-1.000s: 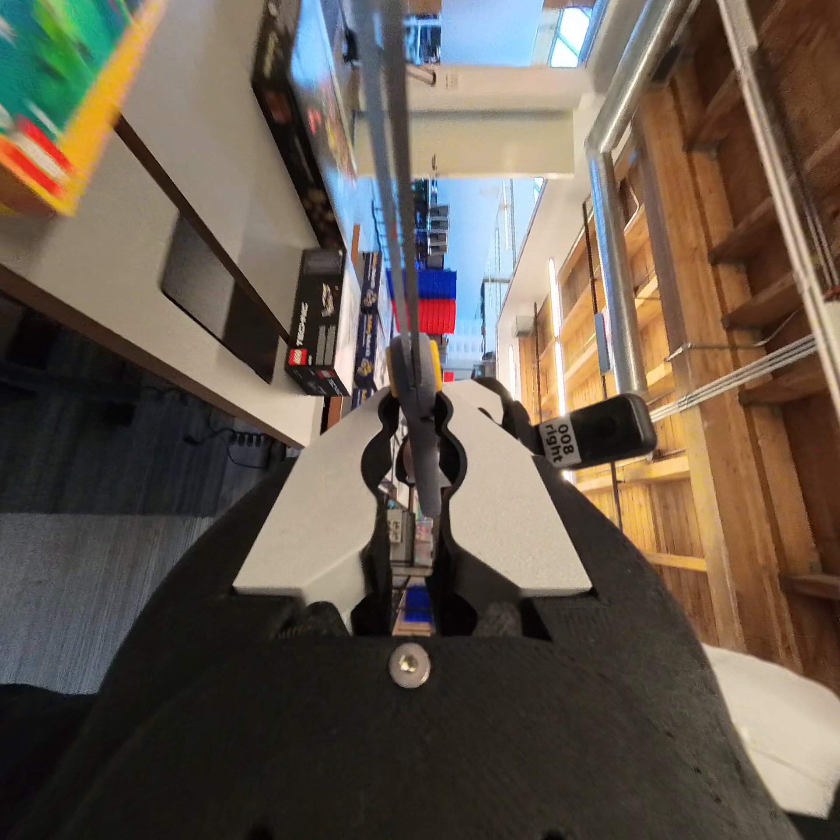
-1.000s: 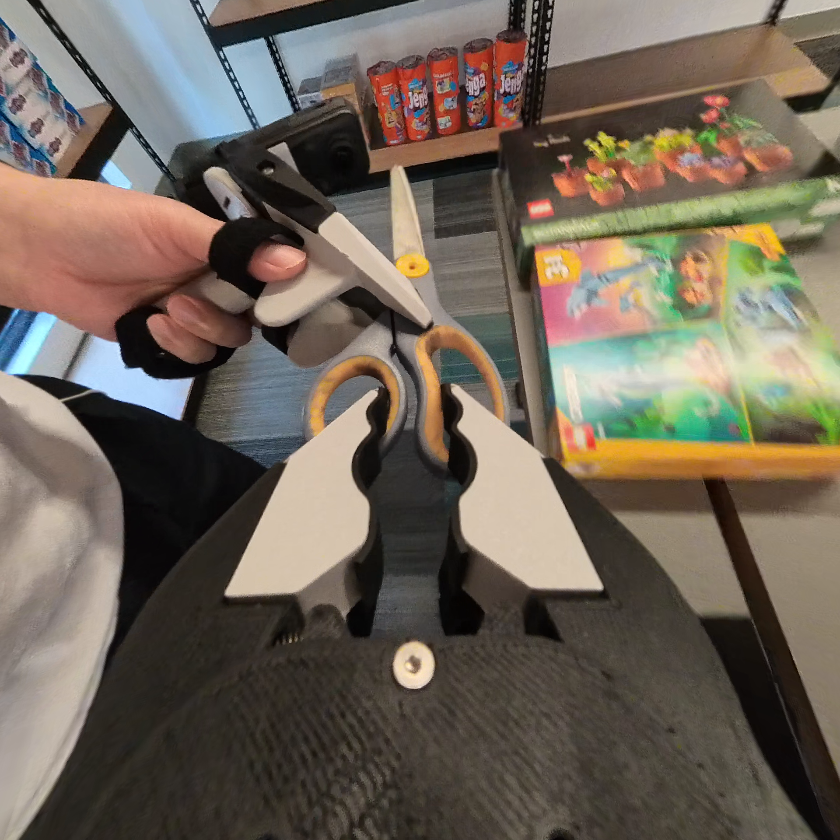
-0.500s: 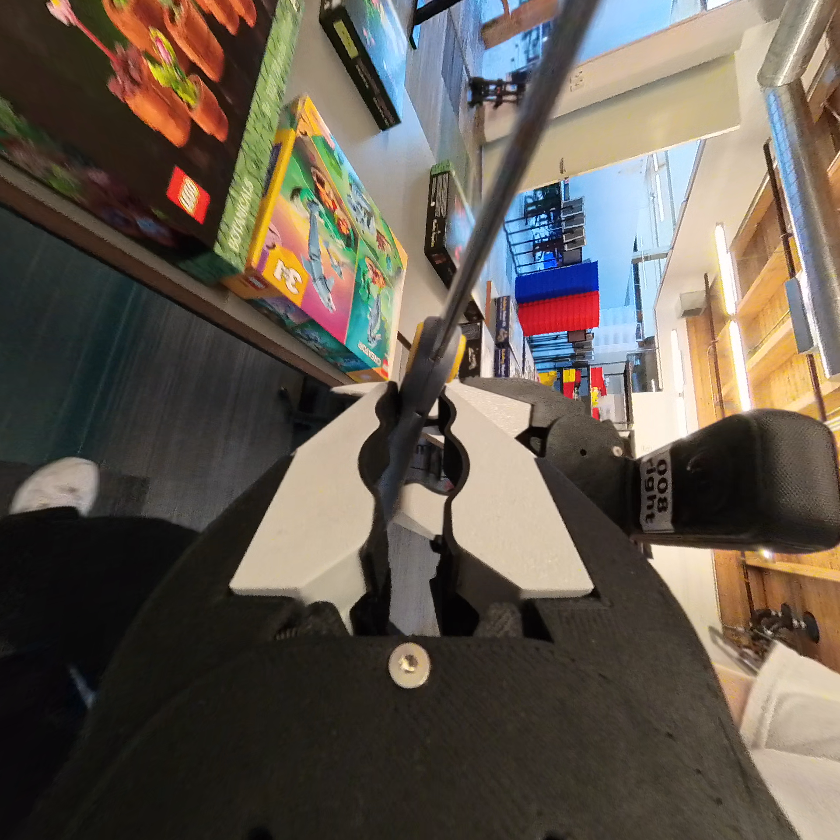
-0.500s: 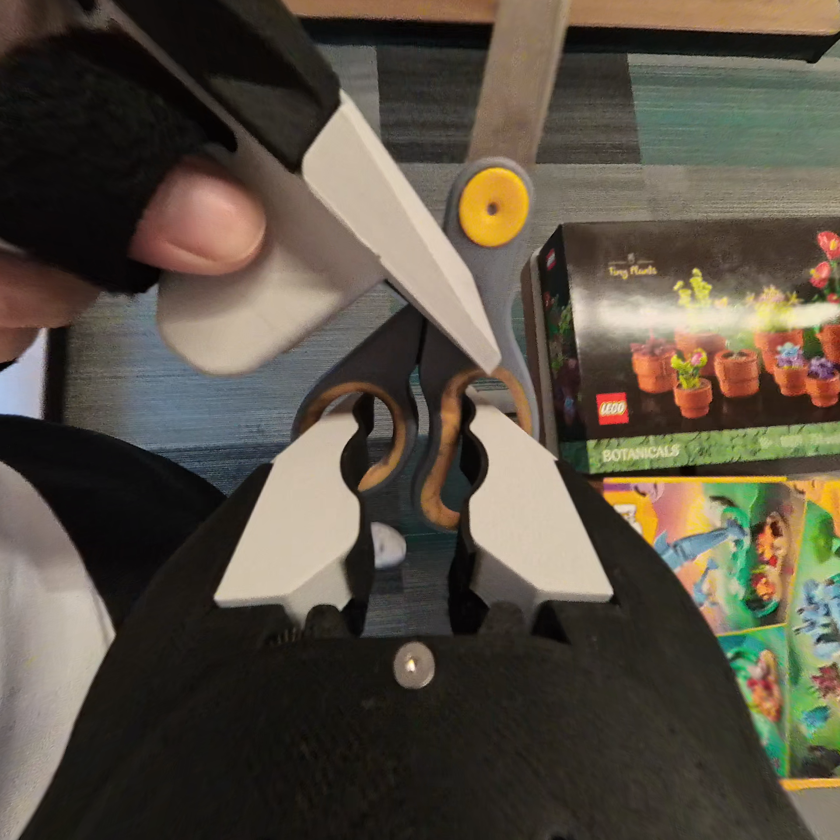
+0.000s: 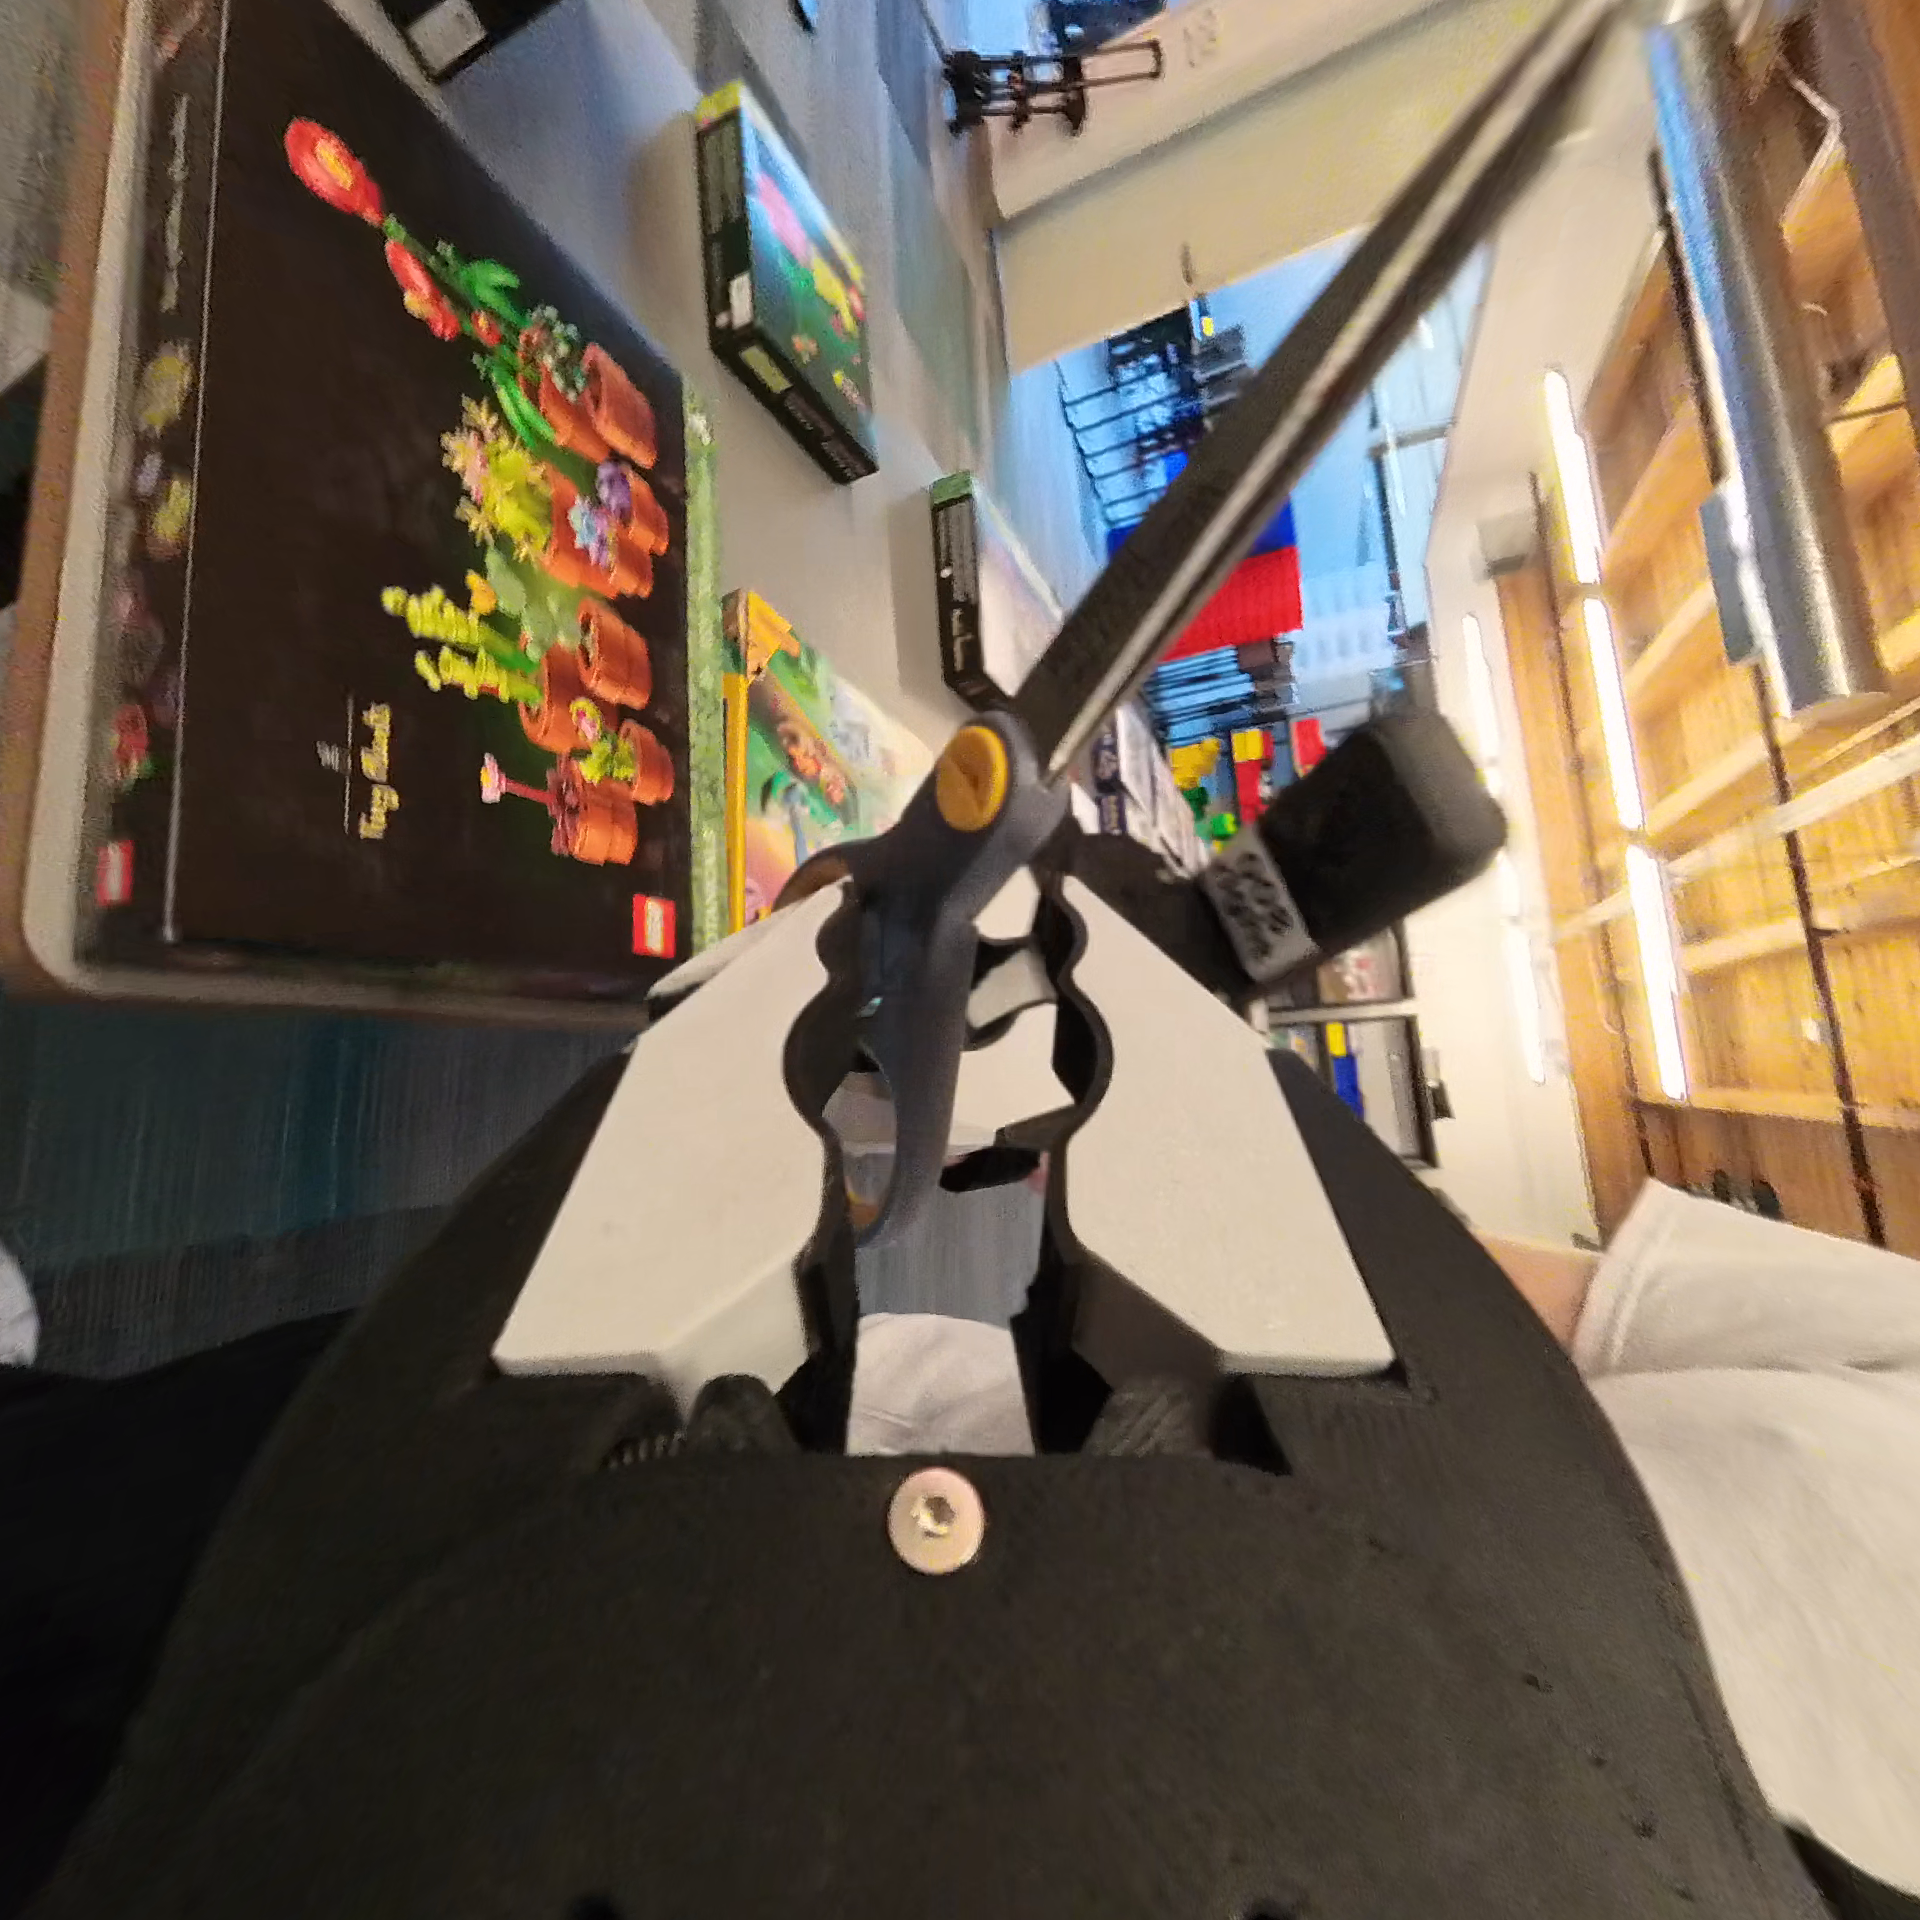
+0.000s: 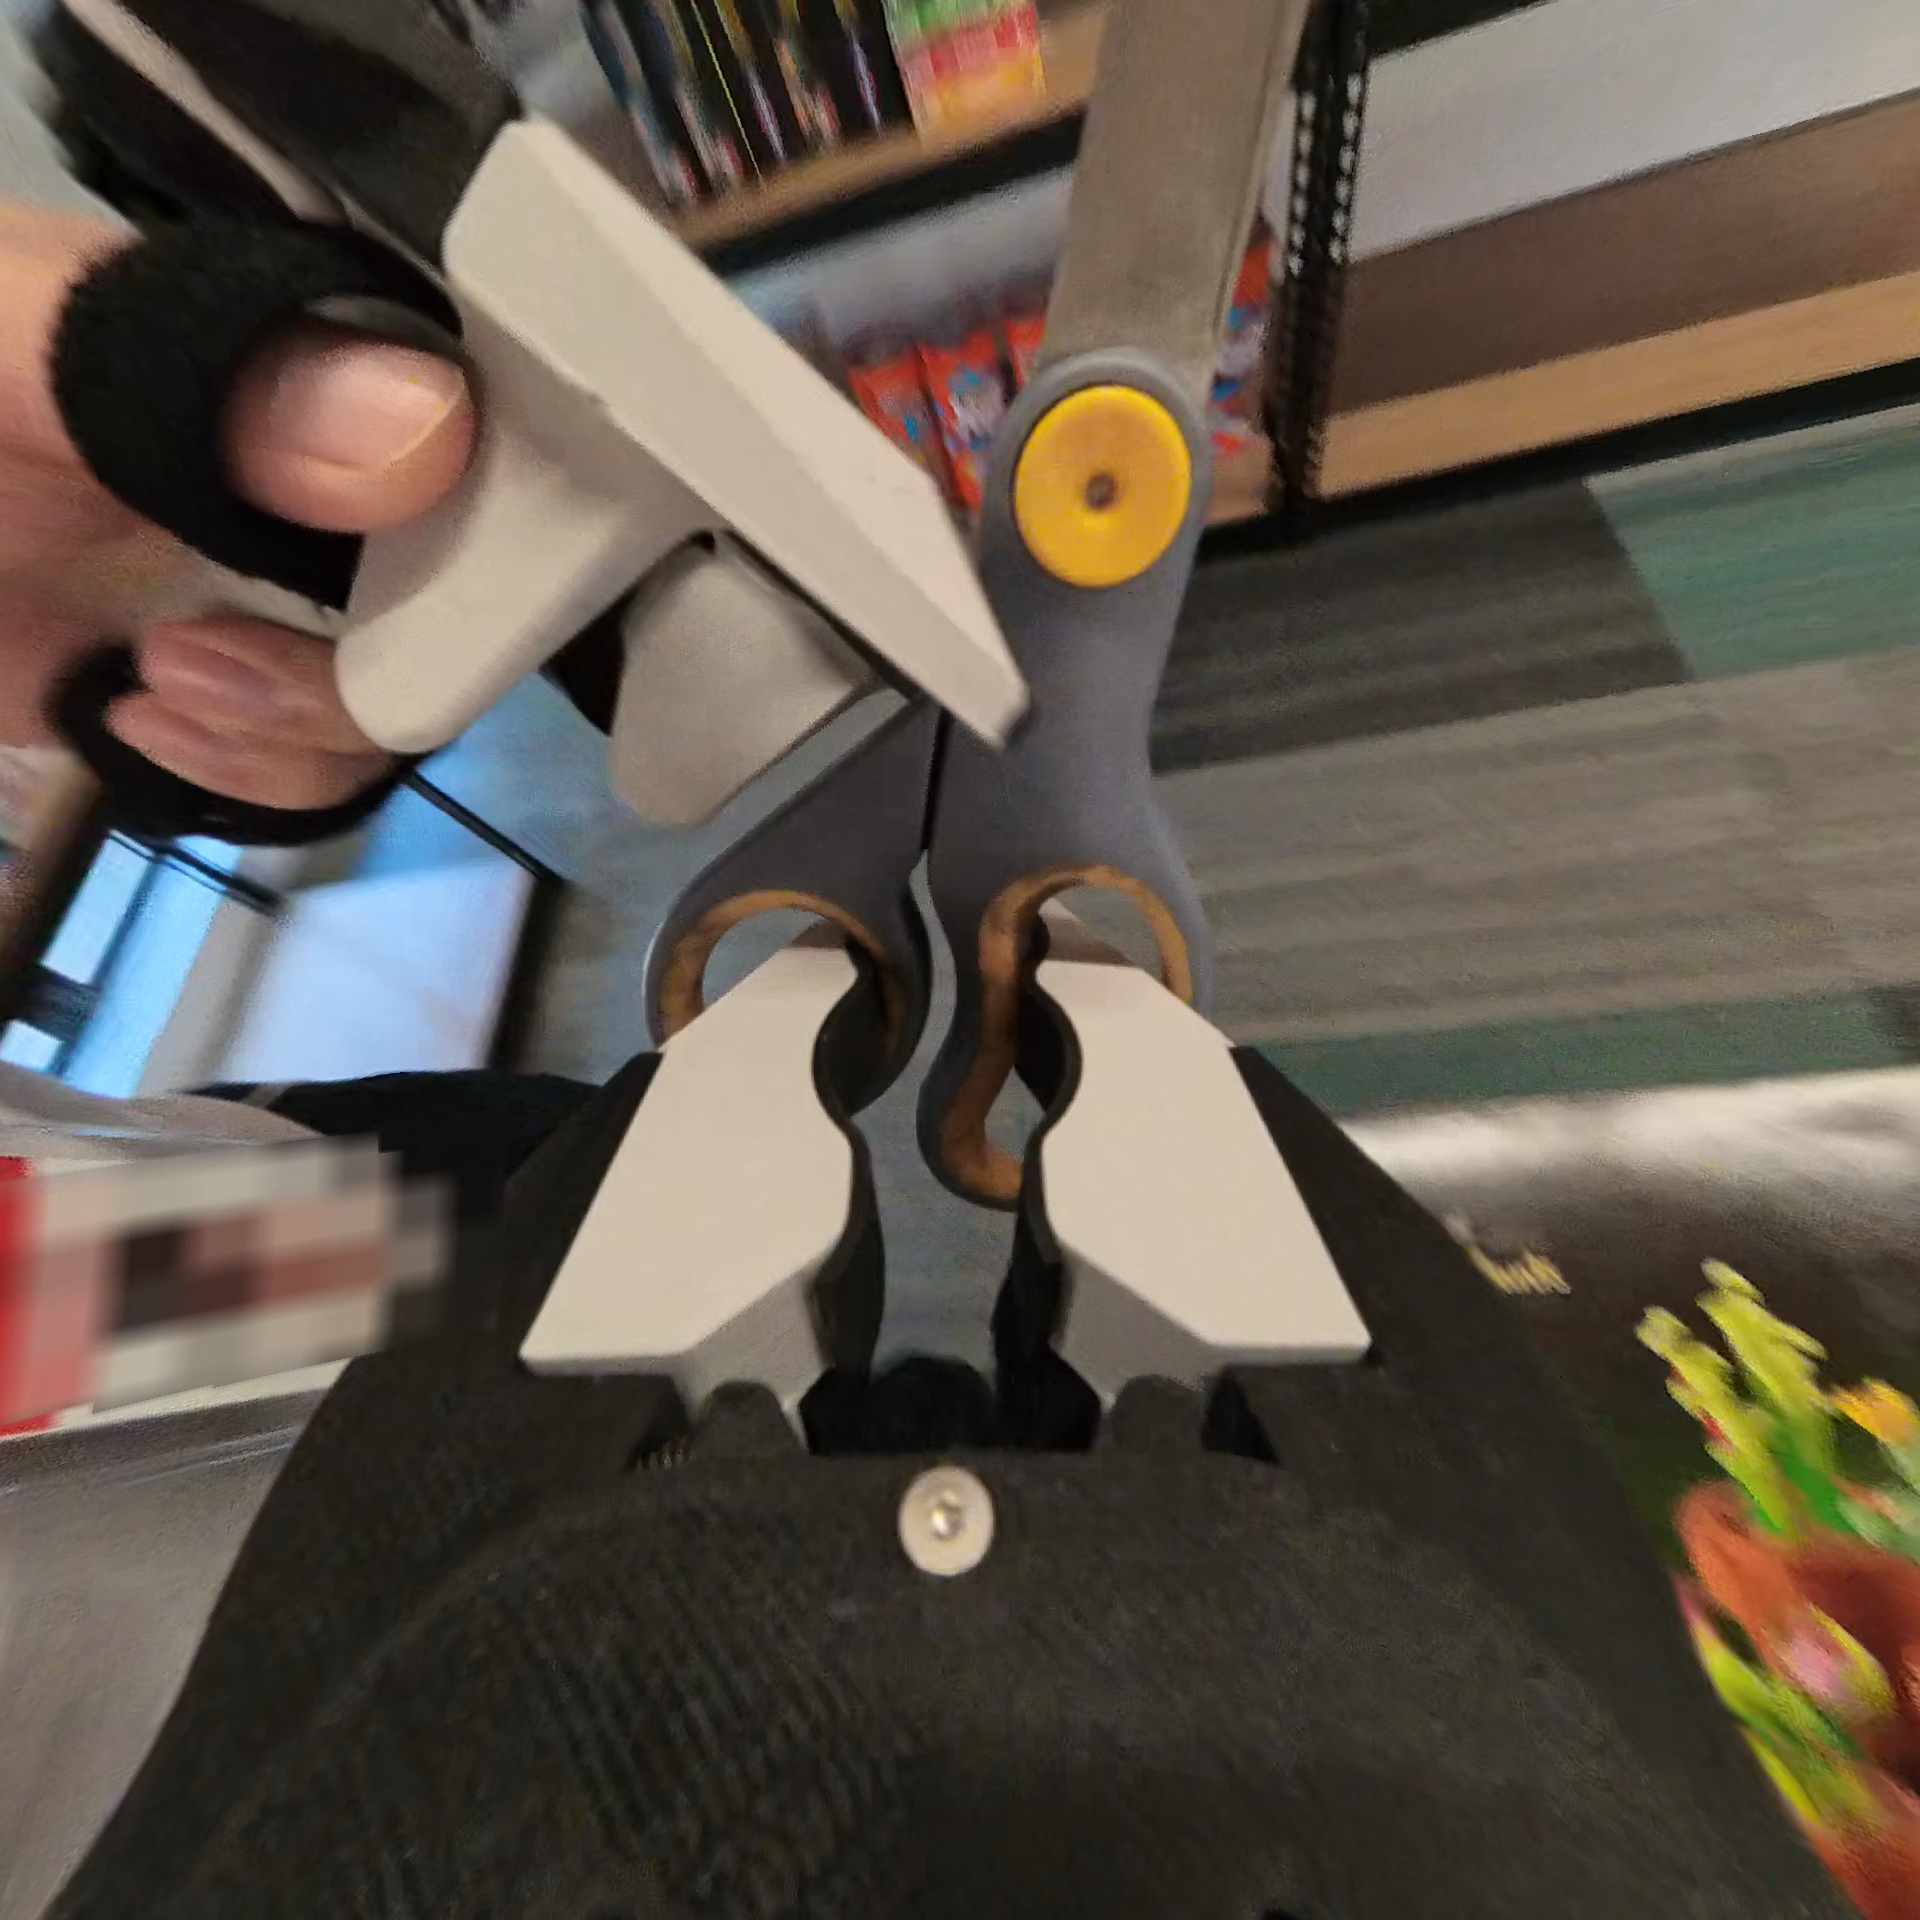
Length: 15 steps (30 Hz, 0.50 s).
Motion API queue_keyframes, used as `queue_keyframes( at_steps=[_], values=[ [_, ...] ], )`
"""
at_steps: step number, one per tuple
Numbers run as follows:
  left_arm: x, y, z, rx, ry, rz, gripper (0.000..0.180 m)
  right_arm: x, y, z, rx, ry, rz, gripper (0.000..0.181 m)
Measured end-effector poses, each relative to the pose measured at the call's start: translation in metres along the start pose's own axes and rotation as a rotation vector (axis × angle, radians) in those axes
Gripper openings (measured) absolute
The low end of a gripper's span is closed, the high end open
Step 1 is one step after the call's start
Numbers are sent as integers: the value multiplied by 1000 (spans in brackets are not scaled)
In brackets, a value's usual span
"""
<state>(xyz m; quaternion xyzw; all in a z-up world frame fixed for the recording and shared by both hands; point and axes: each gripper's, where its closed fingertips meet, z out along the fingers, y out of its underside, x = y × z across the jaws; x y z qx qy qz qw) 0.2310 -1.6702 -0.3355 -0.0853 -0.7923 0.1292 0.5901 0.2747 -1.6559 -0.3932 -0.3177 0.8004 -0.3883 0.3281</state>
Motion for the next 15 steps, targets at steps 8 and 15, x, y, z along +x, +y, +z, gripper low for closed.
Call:
queue_keyframes(
  at_steps=[8,15],
  values=[
    [-41,-124,-43,-12,118,75,38,106,-56,33,341,-52,444,18],
    [-120,-215,-89,-255,183,72,28,286,-1,-42,440,675,821,19]
  ],
)
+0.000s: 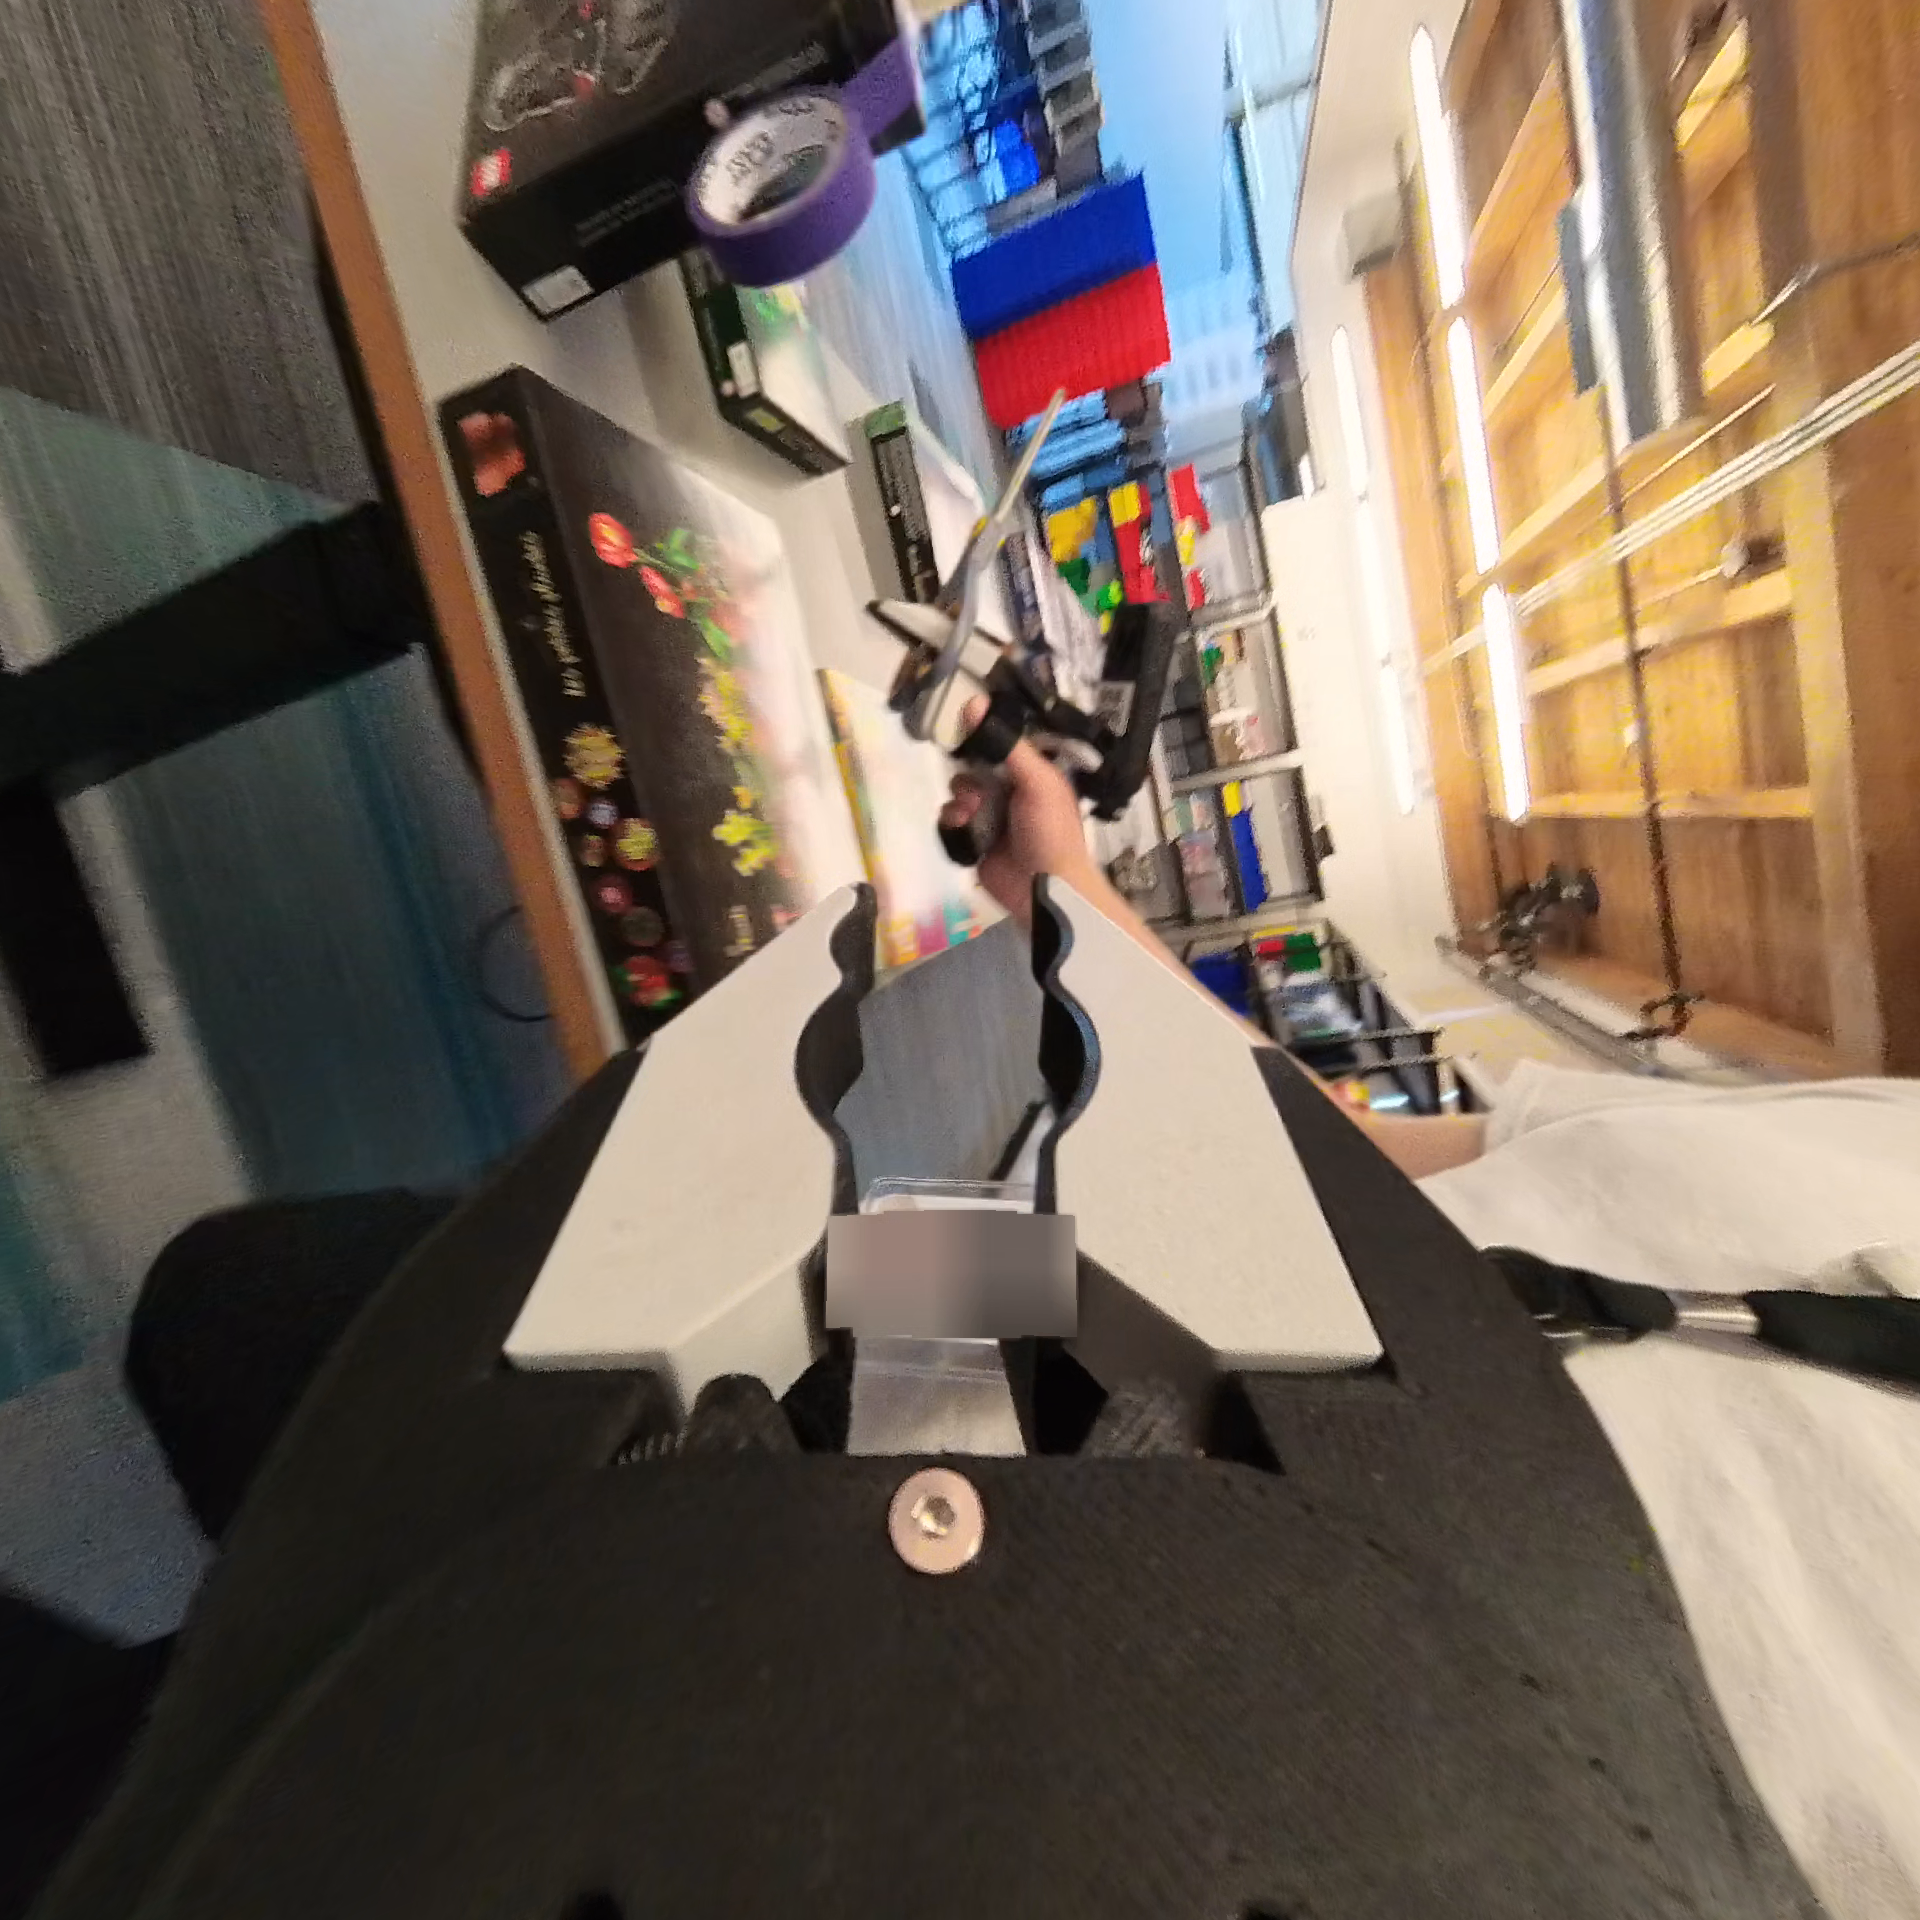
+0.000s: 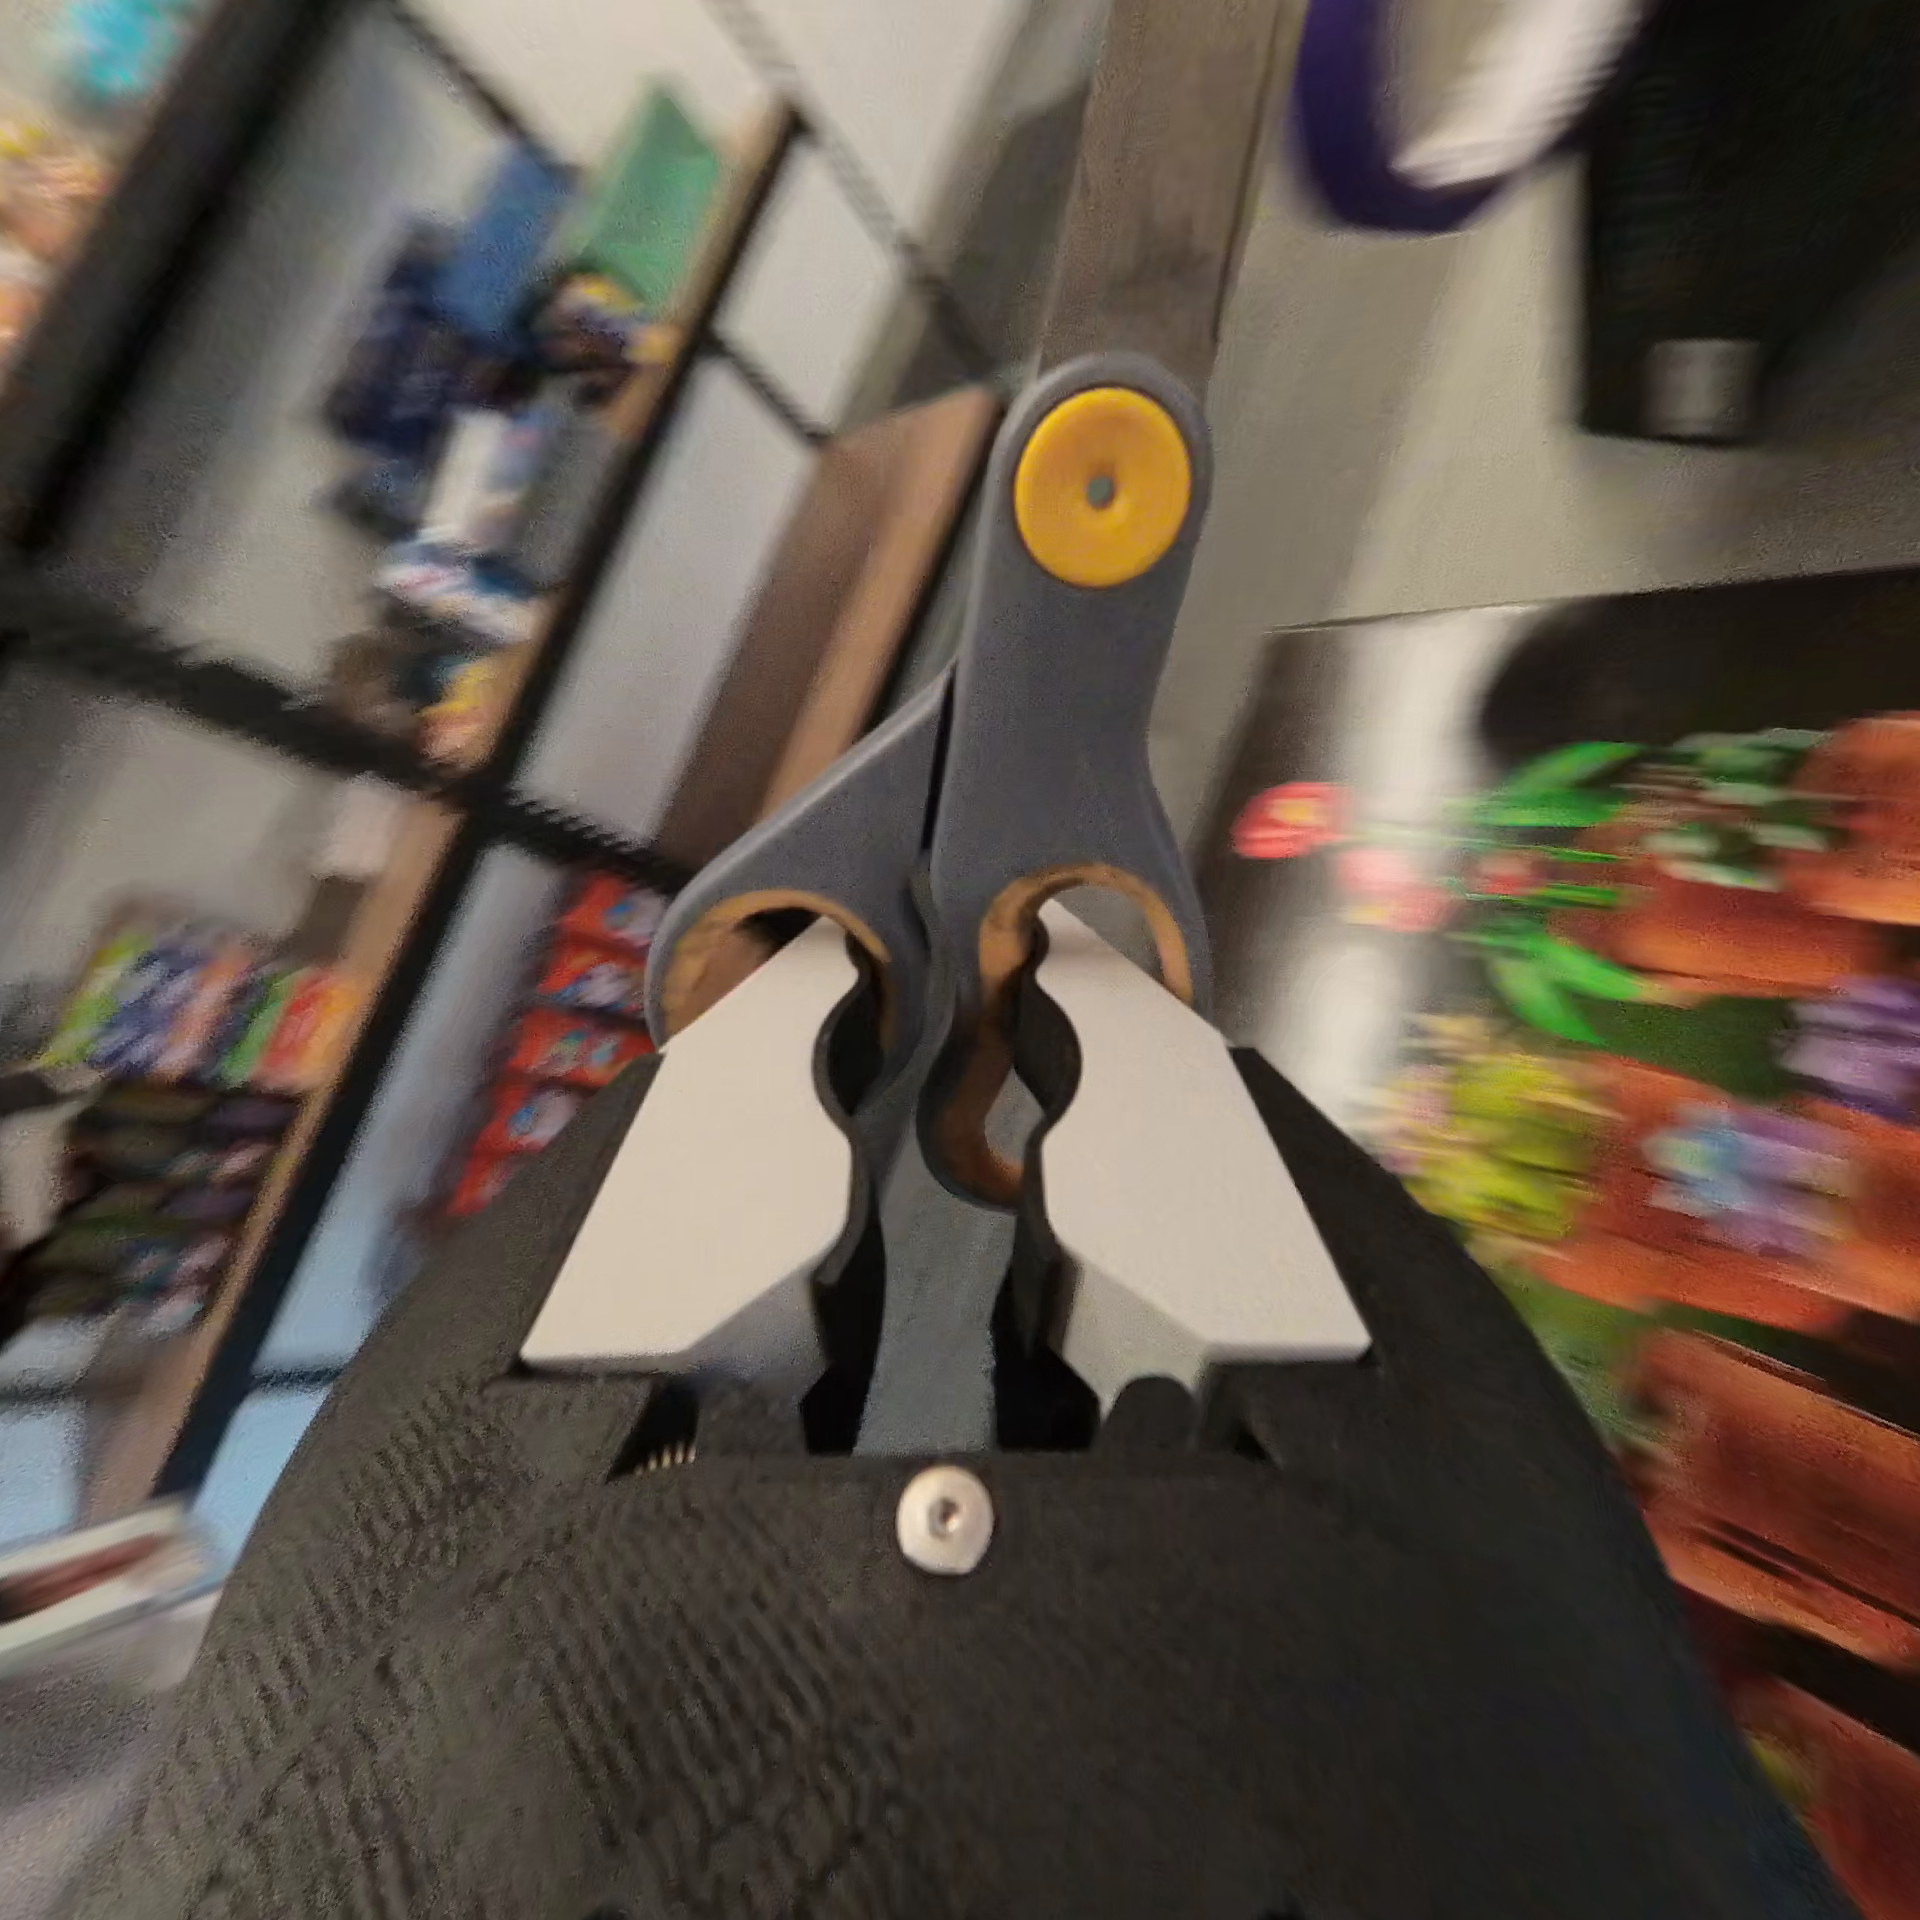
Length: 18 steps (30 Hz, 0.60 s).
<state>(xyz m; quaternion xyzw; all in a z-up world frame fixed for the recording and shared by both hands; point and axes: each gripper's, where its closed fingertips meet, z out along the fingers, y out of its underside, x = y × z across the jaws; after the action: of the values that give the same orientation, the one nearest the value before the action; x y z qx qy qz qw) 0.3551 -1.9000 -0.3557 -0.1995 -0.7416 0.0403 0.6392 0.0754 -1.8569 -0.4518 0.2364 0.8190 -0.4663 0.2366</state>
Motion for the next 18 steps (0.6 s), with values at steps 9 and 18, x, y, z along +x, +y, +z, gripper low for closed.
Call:
queue_keyframes(
  at_steps=[9,18],
  values=[
    [-47,-103,-8,-261,-75,135,27,171,-59,9,-280,405,161,18],
    [-73,-197,87,-386,-58,132,22,273,-76,68,-628,505,91,18]
  ],
)
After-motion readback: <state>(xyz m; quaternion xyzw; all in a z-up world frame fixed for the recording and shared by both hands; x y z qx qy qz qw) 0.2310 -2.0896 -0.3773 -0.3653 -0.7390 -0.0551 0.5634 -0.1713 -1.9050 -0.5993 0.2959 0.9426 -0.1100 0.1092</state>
